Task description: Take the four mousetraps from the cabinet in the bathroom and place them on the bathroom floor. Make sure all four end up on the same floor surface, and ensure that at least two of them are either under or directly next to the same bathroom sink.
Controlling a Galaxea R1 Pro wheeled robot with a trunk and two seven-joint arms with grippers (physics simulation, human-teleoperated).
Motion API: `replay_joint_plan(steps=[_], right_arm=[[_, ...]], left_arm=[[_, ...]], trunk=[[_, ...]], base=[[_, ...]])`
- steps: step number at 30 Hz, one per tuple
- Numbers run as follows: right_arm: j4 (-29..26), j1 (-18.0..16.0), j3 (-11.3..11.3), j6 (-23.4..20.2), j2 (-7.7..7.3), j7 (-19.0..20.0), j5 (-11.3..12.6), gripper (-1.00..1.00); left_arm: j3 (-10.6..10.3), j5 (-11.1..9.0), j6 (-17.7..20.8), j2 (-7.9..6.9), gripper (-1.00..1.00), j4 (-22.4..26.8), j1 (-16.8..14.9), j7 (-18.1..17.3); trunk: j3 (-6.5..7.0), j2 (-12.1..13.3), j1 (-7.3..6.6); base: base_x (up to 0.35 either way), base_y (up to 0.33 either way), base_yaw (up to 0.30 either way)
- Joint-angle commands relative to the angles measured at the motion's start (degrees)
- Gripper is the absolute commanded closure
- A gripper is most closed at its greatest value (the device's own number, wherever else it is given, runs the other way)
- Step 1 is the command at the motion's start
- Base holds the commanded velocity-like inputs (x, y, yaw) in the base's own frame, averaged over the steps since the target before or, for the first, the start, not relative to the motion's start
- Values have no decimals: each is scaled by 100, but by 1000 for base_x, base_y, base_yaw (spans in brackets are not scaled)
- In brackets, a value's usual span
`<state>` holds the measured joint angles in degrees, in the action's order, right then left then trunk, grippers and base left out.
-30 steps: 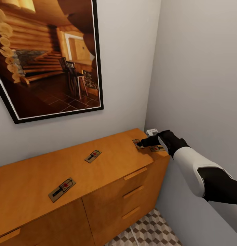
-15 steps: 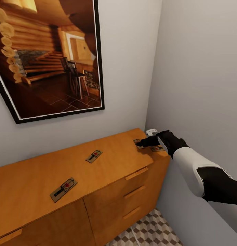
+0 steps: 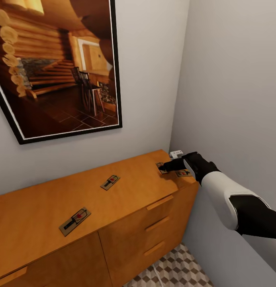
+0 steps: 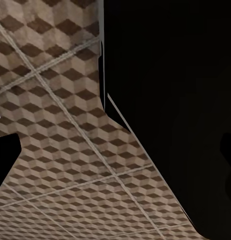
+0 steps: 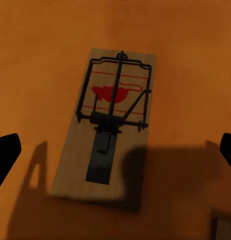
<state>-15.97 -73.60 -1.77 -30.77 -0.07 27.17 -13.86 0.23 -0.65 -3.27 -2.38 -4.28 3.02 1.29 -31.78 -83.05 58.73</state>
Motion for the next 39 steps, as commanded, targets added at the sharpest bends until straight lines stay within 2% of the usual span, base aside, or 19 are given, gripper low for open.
replay_joint_plan(steps=[1,11,21,39], right_arm=[[-11,1,-18,-17,-2,34,-47,-100],[-5,-4,-17,-25,-1,8,-54,-100],[17,-3,-25,-19,33,-444,-41,-100],[41,-3,-26,-17,74,-502,-38,-100]], left_arm=[[-1,-6,-34,0,-100,-12,-3,11],[-1,-6,-34,0,-100,-12,-3,11],[0,-6,-34,0,-100,-12,-3,11],[0,-6,-34,39,-100,-12,-3,10]], trunk=[[-4,-2,0],[-4,-2,0],[-4,-2,0],[-4,-2,0]], base=[[0,0,0],[0,0,0],[0,0,0],[0,8,0]])
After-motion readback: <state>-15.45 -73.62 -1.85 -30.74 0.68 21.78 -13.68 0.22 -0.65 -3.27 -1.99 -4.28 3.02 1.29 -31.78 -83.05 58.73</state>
